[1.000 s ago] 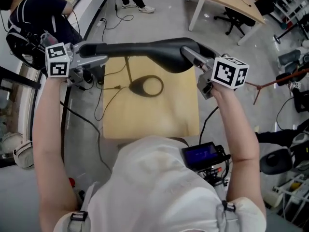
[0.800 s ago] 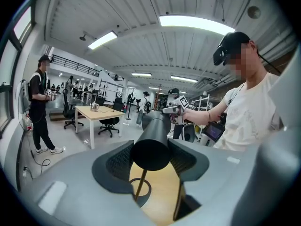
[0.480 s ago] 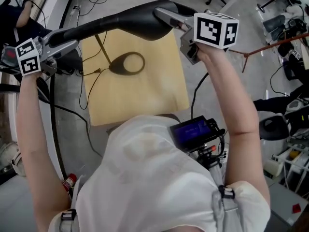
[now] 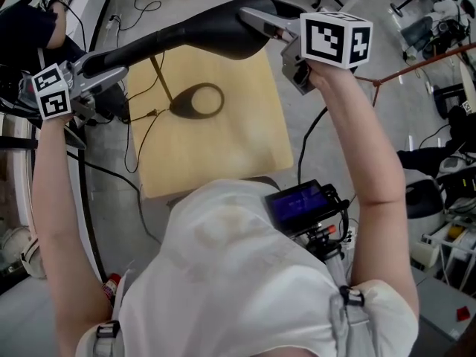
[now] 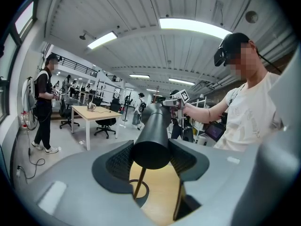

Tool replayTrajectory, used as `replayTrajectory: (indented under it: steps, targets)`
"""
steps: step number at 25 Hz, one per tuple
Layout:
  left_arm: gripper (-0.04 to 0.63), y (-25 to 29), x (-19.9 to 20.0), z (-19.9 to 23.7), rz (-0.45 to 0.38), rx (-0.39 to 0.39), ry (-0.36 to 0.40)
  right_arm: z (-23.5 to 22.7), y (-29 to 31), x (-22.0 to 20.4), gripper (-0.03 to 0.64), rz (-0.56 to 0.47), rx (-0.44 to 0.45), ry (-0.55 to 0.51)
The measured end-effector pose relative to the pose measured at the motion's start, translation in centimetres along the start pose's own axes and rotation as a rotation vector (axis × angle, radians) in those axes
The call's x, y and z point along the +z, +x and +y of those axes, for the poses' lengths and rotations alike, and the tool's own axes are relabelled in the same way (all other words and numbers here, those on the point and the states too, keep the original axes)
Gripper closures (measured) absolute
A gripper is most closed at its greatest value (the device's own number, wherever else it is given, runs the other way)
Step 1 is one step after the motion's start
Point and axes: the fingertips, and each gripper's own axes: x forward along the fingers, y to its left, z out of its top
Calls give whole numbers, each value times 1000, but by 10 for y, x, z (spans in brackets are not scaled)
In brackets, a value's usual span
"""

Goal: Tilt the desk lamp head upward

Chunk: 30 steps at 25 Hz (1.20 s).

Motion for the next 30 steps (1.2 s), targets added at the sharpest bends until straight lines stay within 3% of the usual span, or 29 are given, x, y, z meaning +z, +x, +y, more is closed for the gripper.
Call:
replayTrajectory:
  steps: [17,30]
  targets:
    - [365,14,-21,1,-42,-70,-11,13,-5,20,339,16,-45,-92]
    - [367,22,-29,8,3,-110,-12,33,7,54,347,5,-61,-188]
